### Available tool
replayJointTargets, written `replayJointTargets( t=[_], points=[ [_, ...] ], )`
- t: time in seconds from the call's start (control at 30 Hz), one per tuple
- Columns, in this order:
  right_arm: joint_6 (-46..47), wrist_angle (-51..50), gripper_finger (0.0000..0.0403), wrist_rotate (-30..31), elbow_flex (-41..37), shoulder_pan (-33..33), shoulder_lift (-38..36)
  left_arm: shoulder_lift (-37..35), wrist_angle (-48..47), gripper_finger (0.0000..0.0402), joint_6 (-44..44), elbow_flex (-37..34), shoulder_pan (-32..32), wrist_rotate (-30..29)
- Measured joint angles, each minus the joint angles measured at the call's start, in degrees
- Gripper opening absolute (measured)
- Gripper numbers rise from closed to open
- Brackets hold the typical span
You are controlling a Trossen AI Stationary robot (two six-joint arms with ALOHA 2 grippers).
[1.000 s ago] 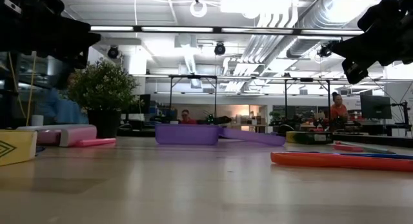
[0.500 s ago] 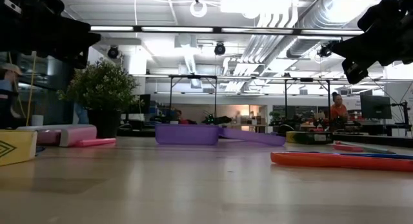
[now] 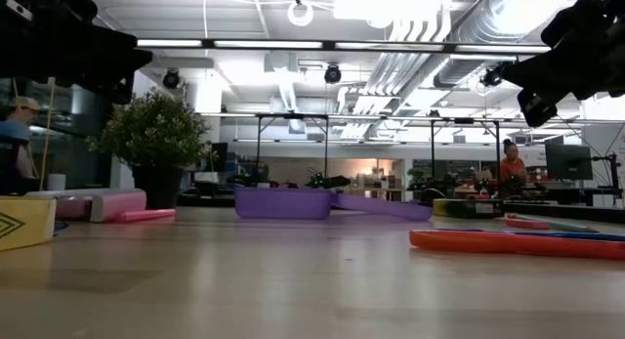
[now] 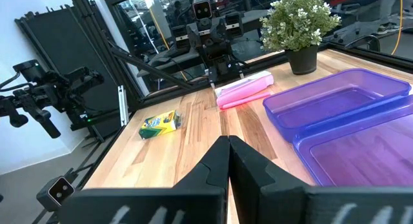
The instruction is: Pick & place school supplies into a supply box
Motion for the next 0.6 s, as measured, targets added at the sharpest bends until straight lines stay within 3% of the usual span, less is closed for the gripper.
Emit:
replayJointTargets(
  t=[0.2, 0.37, 0.6],
  points=[
    [3.4, 2.7, 0.0, 0.1, -0.1, 0.0, 0.0, 0.0, 0.0, 0.0131, 0.0, 0.0, 0.0, 0.0],
    [8.8, 14.2, 0.0, 6.0, -0.1, 0.0, 0.0, 0.0, 0.0, 0.0131, 0.0, 0.0, 0.0, 0.0],
    [-2.6, 37.3, 0.0, 8.3, -0.1, 0.0, 0.0, 0.0, 0.0, 0.0131, 0.0, 0.0, 0.0, 0.0]
  ],
)
